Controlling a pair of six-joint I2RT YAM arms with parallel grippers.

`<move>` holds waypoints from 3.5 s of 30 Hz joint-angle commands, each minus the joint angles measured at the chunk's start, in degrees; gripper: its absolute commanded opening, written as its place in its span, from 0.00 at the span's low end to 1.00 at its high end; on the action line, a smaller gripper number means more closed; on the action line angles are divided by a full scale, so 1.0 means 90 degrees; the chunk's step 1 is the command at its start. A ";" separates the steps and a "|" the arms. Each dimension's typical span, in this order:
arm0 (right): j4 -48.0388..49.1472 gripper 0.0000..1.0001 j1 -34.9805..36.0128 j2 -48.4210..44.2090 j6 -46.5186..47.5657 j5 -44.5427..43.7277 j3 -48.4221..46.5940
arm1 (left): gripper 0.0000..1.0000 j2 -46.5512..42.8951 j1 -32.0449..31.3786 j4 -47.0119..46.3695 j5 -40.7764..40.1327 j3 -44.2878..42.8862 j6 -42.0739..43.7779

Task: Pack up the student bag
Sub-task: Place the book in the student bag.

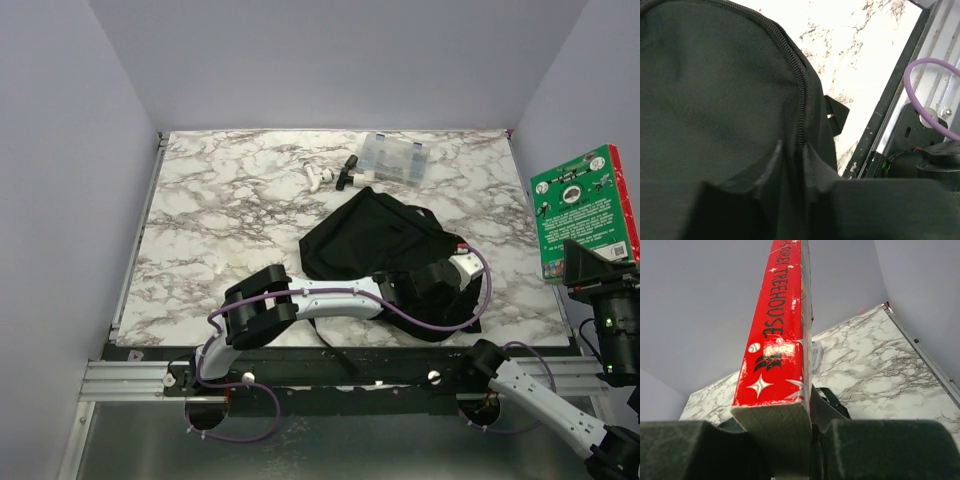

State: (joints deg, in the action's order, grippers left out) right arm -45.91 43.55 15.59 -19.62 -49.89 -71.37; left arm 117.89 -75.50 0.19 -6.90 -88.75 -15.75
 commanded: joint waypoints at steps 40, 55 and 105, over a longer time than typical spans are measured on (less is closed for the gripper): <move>-0.1833 0.01 0.0032 0.1056 -0.3642 0.4414 0.1031 | 0.00 -0.4202 0.3116 -0.0232 0.1975 0.2399 -0.1102; -0.1840 0.01 0.0034 -0.0302 -0.6365 0.4940 0.2671 | 0.00 -0.4415 0.3083 -0.0827 0.3121 0.2505 -0.1507; 0.2594 0.93 -0.0006 0.2267 -0.6340 0.4481 0.5709 | 0.00 -0.4563 0.2662 -0.1086 0.3151 0.2986 -0.1950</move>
State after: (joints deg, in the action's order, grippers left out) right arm -30.65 43.64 33.26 -77.91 -9.28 -22.83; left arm 78.15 -51.59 -6.07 19.51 -61.34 -32.18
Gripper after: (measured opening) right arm 0.939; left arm 0.013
